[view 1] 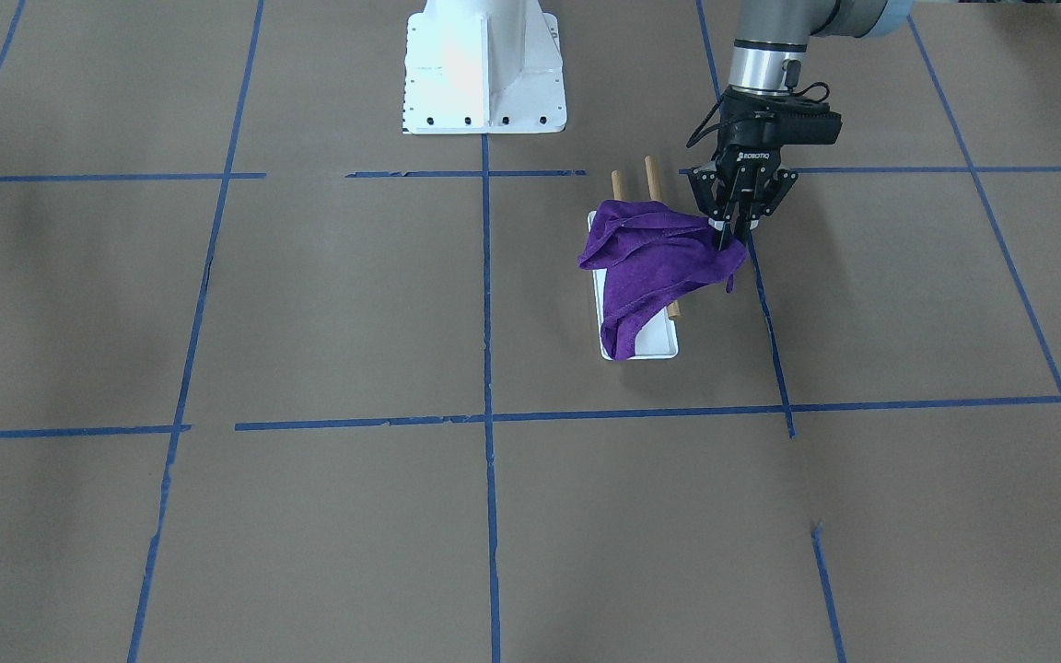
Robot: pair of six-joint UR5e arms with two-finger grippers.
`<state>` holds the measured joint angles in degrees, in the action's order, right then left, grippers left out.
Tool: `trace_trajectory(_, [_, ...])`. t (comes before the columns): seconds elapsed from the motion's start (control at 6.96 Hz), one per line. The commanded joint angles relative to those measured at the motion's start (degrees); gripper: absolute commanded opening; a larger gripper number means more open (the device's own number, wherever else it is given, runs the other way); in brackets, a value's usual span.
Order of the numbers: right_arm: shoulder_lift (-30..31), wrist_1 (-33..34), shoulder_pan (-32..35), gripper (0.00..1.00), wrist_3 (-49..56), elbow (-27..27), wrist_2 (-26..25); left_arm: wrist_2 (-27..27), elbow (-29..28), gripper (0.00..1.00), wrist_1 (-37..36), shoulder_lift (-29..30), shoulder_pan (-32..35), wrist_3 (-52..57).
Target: Hang towel on rack
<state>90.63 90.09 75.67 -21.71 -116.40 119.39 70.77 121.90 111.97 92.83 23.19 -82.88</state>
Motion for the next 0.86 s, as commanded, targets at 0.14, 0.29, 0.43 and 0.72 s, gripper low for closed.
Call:
trace_trajectory(0.14, [0.3, -0.3, 0.0, 1.00, 0.0, -0.1, 0.1, 0.9, 1.0, 1.00, 0.0, 0.1, 0.4, 3.0])
trace_trajectory(0.29, [0.6, -0.8, -0.1, 1.00, 0.3, 0.0, 0.1, 3.9, 1.8, 1.00, -0.1, 0.3, 1.3, 4.1])
trace_trajectory(0.43, [0.9, -0.9, -0.1, 1.00, 0.2, 1.9, -0.1, 9.9, 1.8, 1.00, -0.2, 0.4, 5.8, 7.2])
trace_trajectory(0.72, [2.2, -0.8, -0.1, 1.00, 0.1, 3.4, 0.1, 21.5, 1.2, 1.00, -0.4, -0.1, 13.0, 13.2])
